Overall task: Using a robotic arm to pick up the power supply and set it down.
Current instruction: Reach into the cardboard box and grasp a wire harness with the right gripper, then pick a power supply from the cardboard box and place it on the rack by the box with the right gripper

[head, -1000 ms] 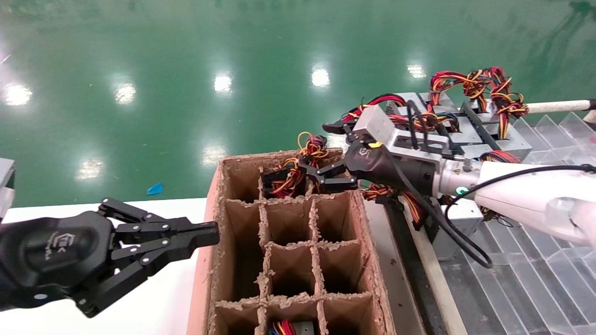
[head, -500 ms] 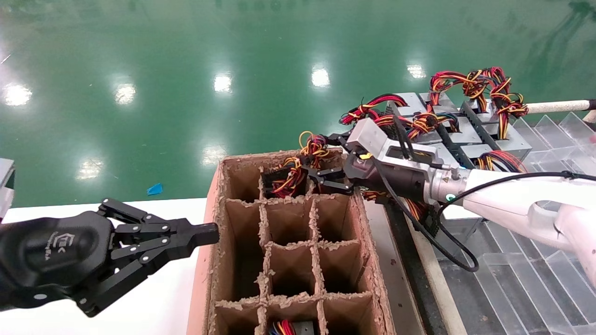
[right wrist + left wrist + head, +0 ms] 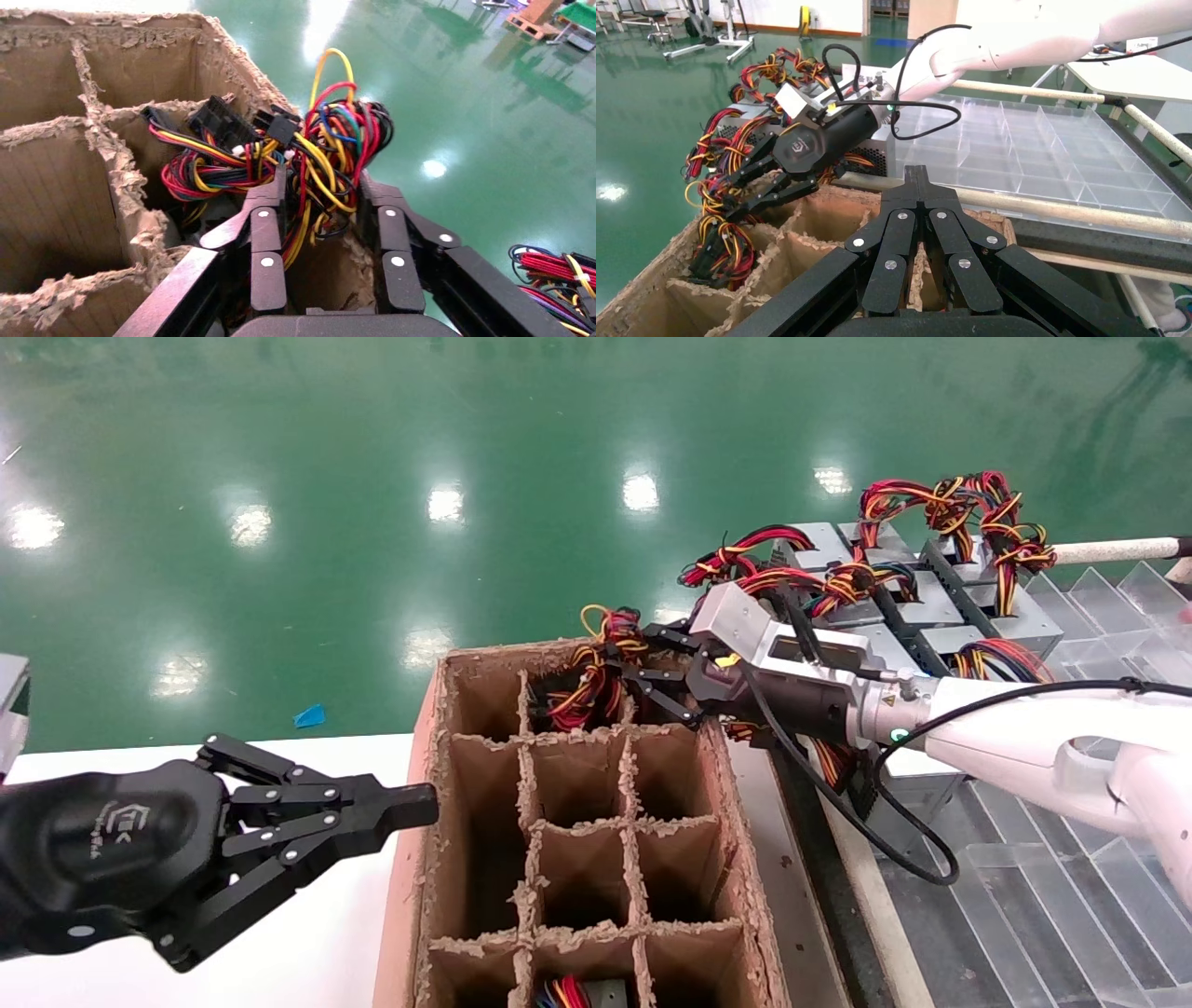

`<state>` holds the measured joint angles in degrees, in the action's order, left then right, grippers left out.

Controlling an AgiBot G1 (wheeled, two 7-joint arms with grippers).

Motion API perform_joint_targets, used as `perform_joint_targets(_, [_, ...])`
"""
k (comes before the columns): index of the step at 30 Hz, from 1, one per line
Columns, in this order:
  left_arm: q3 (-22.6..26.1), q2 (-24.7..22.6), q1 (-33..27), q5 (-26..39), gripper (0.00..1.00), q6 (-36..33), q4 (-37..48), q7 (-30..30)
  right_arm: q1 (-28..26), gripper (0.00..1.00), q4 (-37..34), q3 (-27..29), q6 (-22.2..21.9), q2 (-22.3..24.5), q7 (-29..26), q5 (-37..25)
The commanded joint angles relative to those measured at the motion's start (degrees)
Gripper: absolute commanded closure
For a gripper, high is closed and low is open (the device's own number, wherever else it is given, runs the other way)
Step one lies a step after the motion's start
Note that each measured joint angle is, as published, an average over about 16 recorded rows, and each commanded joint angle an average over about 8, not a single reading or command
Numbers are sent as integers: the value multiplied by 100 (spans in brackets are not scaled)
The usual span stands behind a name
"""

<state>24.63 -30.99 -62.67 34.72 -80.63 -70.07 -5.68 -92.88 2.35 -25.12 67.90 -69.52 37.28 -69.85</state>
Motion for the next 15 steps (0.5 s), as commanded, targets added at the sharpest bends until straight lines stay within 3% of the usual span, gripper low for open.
perform_joint_targets(1, [0, 0, 0, 0, 100, 0, 0, 0, -16, 100, -22, -15, 19, -2, 37, -21])
perform_joint_targets(15, [0, 0, 0, 0, 100, 0, 0, 0, -100, 100, -115, 131, 365, 180, 76, 189])
